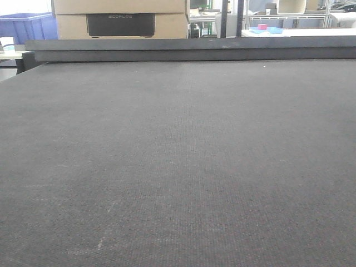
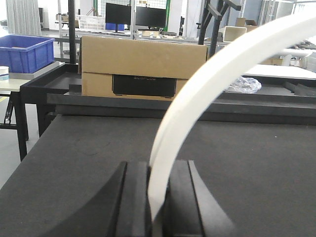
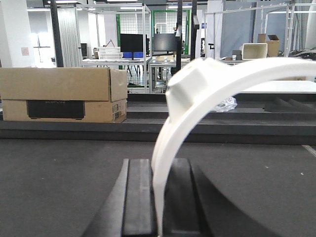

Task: Grab PVC pipe and place in blue bin
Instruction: 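Hold the pipe raised in both grippers as the base starts moving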

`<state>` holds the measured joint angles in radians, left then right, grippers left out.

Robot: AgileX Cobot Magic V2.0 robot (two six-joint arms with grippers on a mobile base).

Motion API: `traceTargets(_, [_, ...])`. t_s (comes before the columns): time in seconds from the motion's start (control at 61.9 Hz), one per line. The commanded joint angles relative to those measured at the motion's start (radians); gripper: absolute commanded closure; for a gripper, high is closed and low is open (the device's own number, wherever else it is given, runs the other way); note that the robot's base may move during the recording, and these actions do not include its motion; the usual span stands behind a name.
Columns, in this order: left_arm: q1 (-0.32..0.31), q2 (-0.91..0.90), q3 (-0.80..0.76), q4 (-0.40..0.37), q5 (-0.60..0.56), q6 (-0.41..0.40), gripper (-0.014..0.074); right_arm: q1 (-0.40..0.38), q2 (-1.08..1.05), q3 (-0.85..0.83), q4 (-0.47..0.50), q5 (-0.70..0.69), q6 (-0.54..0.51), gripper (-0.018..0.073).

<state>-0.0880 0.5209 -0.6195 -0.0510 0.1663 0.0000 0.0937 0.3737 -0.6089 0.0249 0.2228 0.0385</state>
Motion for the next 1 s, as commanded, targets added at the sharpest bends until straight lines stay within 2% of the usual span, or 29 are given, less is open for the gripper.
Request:
traceTargets(0.0, [-0.013, -0.01, -0.001, 0.0, -0.035, 0.0, 0.0707, 0.004, -0.004, 0.0, 0.015, -0.007, -0.003, 0.0714])
traceTargets(0.129, [-0.048, -0.01, -0.001, 0.004, -0.061, 0.0, 0.0707, 0.063, -0.004, 0.0, 0.015, 0.004, -0.003, 0.0714])
traceTargets(0.258, [-0.074, -0.01, -0.001, 0.09, -0.095, 0.0, 0.0707, 0.13, -0.004, 0.0, 0.003, 0.004, -0.003, 0.0714])
traceTargets(0.355, [-0.074, -0.01, -0.001, 0.093, -0.105, 0.0, 0.0707, 0.153, -0.004, 0.0, -0.004, 0.006, -0.003, 0.0714])
traceTargets(0.549, [-0.074, -0.01, -0.001, 0.093, -0.105, 0.0, 0.0707, 0.156, -0.004, 0.0, -0.025, 0.076, -0.003, 0.0714])
traceTargets(0.985, [-0.074, -0.01, -0.001, 0.093, -0.103, 0.0, 0.0707, 0.156, -0.004, 0.0, -0.025, 0.054, -0.003, 0.0714])
